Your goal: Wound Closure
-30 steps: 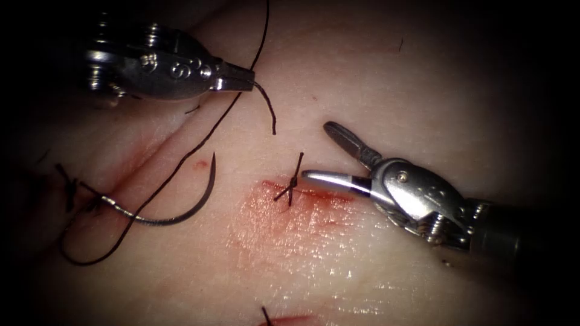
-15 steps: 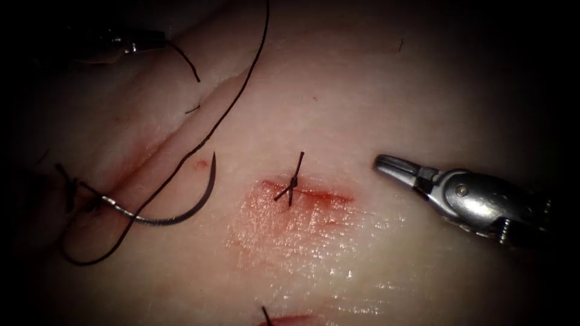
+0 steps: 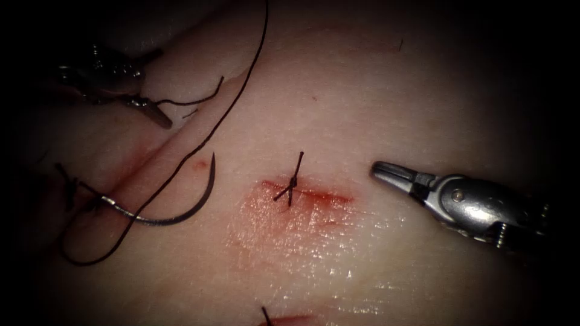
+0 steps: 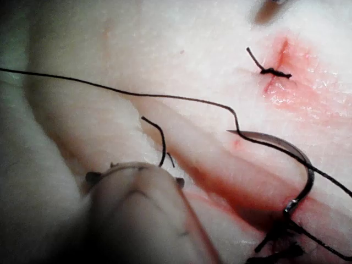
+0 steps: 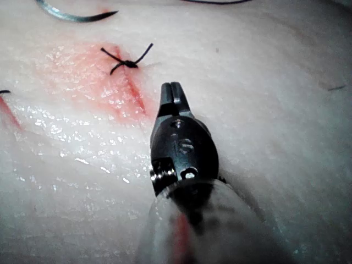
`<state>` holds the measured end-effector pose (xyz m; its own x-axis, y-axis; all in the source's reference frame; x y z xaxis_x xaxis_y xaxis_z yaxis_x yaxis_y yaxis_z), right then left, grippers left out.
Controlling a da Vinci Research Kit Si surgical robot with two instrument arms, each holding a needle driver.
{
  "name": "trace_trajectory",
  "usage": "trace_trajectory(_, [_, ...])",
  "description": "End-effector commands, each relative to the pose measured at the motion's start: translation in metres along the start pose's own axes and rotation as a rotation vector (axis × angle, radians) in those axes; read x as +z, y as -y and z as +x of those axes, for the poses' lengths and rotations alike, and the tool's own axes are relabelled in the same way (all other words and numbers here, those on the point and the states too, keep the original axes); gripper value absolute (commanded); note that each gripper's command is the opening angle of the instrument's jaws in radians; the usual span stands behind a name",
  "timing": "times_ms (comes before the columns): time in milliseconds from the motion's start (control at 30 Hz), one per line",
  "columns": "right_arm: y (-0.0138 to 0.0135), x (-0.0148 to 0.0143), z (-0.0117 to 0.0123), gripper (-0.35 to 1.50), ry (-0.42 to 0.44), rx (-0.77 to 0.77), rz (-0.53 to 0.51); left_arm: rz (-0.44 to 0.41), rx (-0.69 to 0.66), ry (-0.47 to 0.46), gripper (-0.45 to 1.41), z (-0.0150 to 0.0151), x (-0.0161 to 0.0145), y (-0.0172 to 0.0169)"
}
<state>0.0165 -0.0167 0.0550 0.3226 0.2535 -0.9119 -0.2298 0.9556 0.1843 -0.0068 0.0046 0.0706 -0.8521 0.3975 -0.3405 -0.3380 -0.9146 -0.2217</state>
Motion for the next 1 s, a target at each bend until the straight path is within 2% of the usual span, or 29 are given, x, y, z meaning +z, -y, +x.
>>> trace_trajectory(33, [-0.0001,0.0008,-0.0001,-0.08,-0.002,-0.002,0.002,-0.002,0.006,0.011,1.28,0.0001,0.0004,0.0004])
trace_trajectory(167, [0.0000,0.0008,-0.0001,-0.08,-0.003,-0.002,0.002,0.008,0.025,0.068,1.28,-0.0012,-0.0005,0.0009])
trace_trajectory(200, [0.0000,0.0008,-0.0001,-0.08,-0.002,-0.002,0.007,0.018,0.040,0.102,1.28,-0.0023,-0.0012,0.0012])
trace_trajectory(367, [0.0000,0.0007,-0.0001,-0.08,0.003,-0.003,0.015,0.009,0.075,0.158,1.28,-0.0062,-0.0035,0.0017])
trace_trajectory(467, [0.0000,0.0007,0.0000,-0.08,0.008,-0.004,0.018,0.010,0.066,0.182,1.25,-0.0066,-0.0047,0.0023])
trace_trajectory(500, [0.0000,0.0007,0.0000,-0.08,0.008,-0.004,0.018,0.006,0.060,0.188,1.11,-0.0063,-0.0052,0.0024])
trace_trajectory(533, [0.0000,0.0007,0.0000,-0.08,0.006,-0.004,0.020,0.011,0.046,0.169,0.74,-0.0058,-0.0056,0.0025])
trace_trajectory(633, [-0.0001,0.0008,0.0000,-0.08,0.007,-0.002,0.024,0.018,-0.017,0.042,0.43,-0.0033,-0.0071,0.0019])
trace_trajectory(667, [-0.0002,0.0008,0.0001,-0.05,0.010,-0.002,0.026,-0.017,-0.027,-0.077,0.29,-0.0009,-0.0082,0.0007])
trace_trajectory(767, [-0.0002,0.0007,0.0001,-0.03,0.014,-0.002,0.030,-0.055,-0.023,-0.199,0.27,0.0023,-0.0094,-0.0021])
trace_trajectory(800, [-0.0002,0.0007,0.0001,-0.03,0.014,-0.002,0.030,-0.069,-0.013,-0.211,0.34,0.0031,-0.0096,-0.0030])
trace_trajectory(867, [-0.0002,0.0007,0.0001,-0.03,0.014,-0.002,0.030,-0.078,-0.002,-0.206,0.54,0.0048,-0.0101,-0.0054])
trace_trajectory(1000, [-0.0001,0.0007,0.0002,-0.03,0.013,-0.002,0.031,-0.087,0.007,-0.170,0.56,0.0075,-0.0107,-0.0085])
